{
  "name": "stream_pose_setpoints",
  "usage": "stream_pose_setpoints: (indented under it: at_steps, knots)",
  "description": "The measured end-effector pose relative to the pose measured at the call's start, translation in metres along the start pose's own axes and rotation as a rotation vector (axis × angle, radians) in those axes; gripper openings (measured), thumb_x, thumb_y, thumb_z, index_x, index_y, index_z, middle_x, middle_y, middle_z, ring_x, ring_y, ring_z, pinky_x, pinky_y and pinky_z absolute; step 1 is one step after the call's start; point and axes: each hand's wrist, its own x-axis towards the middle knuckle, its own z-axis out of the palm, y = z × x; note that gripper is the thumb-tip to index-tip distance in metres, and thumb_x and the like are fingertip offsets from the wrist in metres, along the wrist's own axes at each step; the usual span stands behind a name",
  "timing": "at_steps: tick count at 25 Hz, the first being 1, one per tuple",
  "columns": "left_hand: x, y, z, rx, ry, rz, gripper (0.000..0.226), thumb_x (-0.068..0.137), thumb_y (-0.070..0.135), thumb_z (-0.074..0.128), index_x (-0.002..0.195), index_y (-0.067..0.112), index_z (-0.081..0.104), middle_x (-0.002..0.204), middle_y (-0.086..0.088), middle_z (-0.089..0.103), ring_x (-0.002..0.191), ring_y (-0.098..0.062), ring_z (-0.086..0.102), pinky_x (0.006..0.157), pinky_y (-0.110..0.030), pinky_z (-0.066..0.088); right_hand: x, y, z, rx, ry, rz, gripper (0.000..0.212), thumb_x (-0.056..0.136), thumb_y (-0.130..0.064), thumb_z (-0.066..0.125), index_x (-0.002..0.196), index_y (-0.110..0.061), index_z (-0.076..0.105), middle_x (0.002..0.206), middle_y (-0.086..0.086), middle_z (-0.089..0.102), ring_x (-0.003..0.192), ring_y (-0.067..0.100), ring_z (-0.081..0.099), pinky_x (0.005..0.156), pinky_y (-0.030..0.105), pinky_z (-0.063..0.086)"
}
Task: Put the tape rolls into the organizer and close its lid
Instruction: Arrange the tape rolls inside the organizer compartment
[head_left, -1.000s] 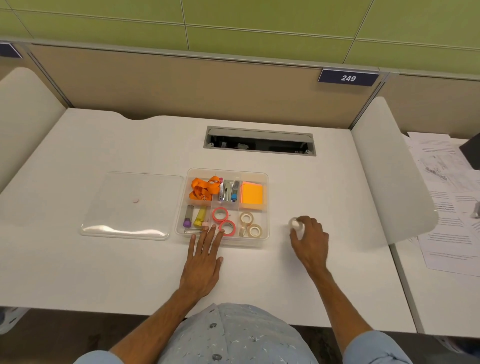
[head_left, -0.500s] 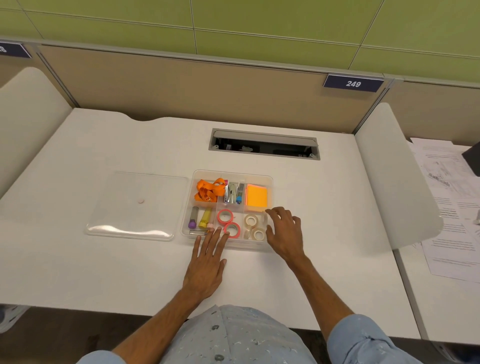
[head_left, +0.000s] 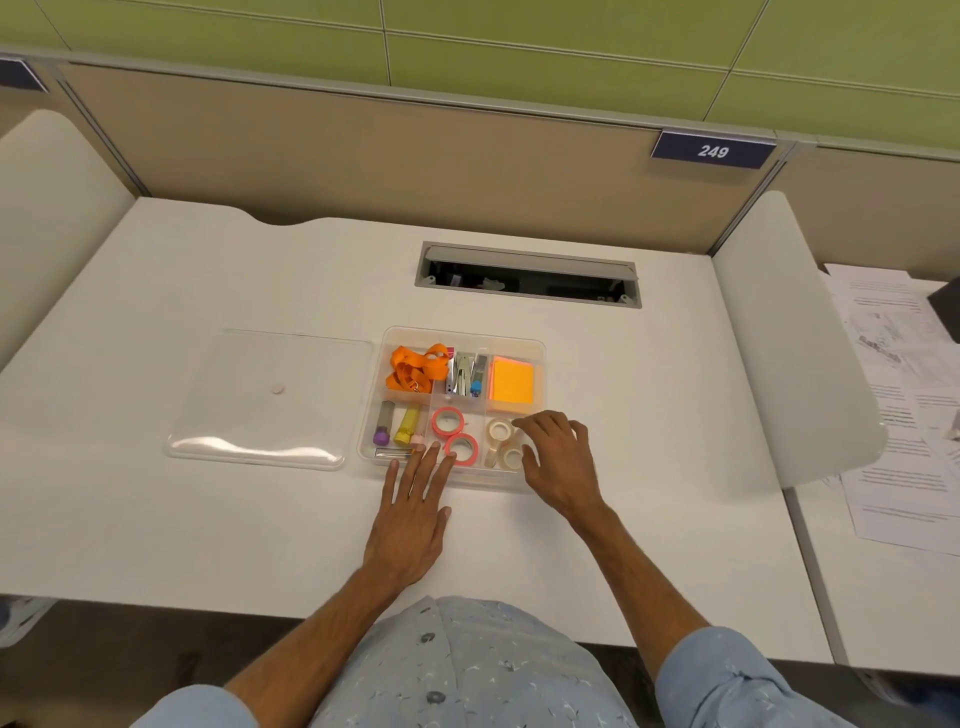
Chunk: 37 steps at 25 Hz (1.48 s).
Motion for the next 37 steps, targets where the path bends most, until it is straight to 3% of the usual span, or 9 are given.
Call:
stream_pose_setpoints:
  at_steps: [5, 10, 14, 21, 31, 37]
  knots:
    - [-0.001, 0.001, -0.001, -0.010, 0.002, 0.008, 0.071, 0.110, 0.048, 0.039, 0.168, 0.027, 0.005, 0.179, -0.006, 0.003, 0.166, -0.028, 0.001, 0.135, -0.060, 0.010, 0.005, -0.002, 0.002, -0.140, -0.119, -0.039, 0.044, 0.106, -0.030, 0.056, 0.149, -0.025, 0.058, 0.162, -0.004, 0.051, 0.160, 0.021, 0.033, 0.136, 0.052, 0.018]
    - [0.000, 0.000, -0.001, -0.009, -0.009, 0.000, 0.070, 0.110, 0.049, 0.037, 0.168, 0.028, 0.003, 0.179, -0.004, -0.002, 0.166, -0.027, -0.004, 0.135, -0.059, 0.006, 0.007, -0.002, 0.001, -0.176, -0.111, -0.031, 0.038, 0.106, -0.030, 0.053, 0.144, -0.026, 0.061, 0.155, -0.005, 0.058, 0.158, 0.020, 0.035, 0.135, 0.050, 0.021]
    - [0.000, 0.002, -0.002, -0.005, -0.005, -0.004, 0.071, 0.110, 0.049, 0.039, 0.169, 0.026, 0.006, 0.179, -0.005, 0.002, 0.166, -0.029, 0.001, 0.135, -0.060, 0.010, 0.013, -0.007, 0.001, -0.190, -0.149, -0.051, 0.041, 0.107, -0.033, 0.054, 0.147, -0.027, 0.059, 0.161, -0.004, 0.054, 0.163, 0.020, 0.027, 0.136, 0.054, 0.014]
    - [0.000, 0.001, -0.004, 0.004, -0.032, -0.005, 0.070, 0.110, 0.051, 0.032, 0.168, 0.029, -0.001, 0.179, -0.003, -0.006, 0.166, -0.027, -0.006, 0.136, -0.057, 0.003, 0.018, -0.014, 0.005, -0.231, -0.212, -0.060, 0.040, 0.106, -0.033, 0.057, 0.145, -0.029, 0.063, 0.161, -0.006, 0.054, 0.166, 0.021, 0.019, 0.137, 0.056, 0.006]
    - [0.001, 0.001, -0.004, 0.002, -0.033, -0.007, 0.071, 0.110, 0.051, 0.034, 0.169, 0.029, 0.001, 0.179, -0.004, -0.003, 0.166, -0.027, -0.005, 0.135, -0.058, 0.005, 0.018, -0.015, 0.007, -0.272, -0.214, -0.053, 0.050, 0.107, -0.029, 0.054, 0.156, -0.023, 0.047, 0.171, -0.004, 0.039, 0.169, 0.025, -0.001, 0.134, 0.064, 0.000]
    - [0.001, 0.000, -0.002, 0.018, -0.040, -0.012, 0.071, 0.110, 0.053, 0.031, 0.168, 0.030, -0.004, 0.179, -0.003, -0.007, 0.166, -0.026, -0.009, 0.136, -0.057, 0.002, 0.019, -0.015, 0.007, -0.202, -0.198, -0.049, 0.056, 0.105, -0.029, 0.059, 0.159, -0.026, 0.044, 0.173, -0.004, 0.035, 0.169, 0.023, 0.004, 0.136, 0.060, 0.002]
